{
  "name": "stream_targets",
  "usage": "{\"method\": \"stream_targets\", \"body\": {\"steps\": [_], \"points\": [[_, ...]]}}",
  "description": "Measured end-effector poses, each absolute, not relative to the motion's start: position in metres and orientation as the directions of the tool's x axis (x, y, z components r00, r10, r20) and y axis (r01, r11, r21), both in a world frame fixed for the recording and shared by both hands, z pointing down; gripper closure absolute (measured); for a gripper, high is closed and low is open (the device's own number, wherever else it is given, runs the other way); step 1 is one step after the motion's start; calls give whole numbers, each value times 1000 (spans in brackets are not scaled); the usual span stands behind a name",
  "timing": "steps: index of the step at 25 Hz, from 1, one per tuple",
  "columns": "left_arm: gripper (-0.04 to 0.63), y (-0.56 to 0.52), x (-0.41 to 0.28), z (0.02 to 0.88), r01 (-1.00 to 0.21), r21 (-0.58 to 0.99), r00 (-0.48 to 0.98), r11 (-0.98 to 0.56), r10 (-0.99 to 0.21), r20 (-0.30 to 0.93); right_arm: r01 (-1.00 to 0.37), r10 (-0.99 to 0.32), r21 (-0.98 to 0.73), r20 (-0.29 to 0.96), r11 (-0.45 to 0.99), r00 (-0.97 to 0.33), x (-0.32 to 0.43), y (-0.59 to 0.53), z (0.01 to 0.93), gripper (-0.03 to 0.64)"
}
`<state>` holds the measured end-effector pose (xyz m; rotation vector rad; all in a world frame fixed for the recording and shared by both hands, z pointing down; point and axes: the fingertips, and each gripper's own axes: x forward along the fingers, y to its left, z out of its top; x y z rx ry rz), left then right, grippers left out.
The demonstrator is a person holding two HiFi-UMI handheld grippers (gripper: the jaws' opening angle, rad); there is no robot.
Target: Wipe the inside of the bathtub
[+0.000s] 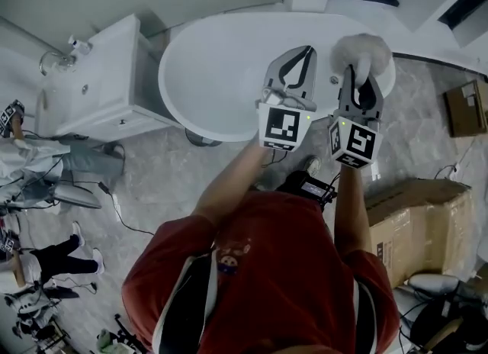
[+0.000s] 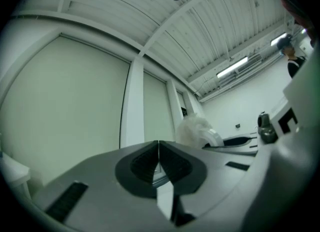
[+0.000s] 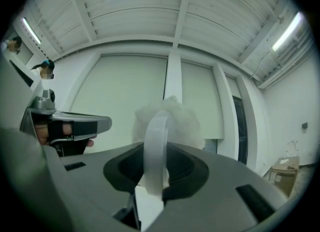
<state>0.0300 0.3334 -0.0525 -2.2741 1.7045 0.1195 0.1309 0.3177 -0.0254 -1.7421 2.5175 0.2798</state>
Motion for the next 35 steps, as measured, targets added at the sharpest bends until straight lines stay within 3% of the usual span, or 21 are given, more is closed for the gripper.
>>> {"method": "stream_targets", "body": {"steps": [19, 35], "points": [[580, 185, 126, -45, -992, -123, 53, -22, -966, -252, -843, -836, 69, -112, 533, -538, 232, 144, -5, 520], [580, 100, 85, -6, -996, -86, 5, 12, -981, -193, -826, -827, 61, -19, 560, -562, 190, 59, 33, 520]]}}
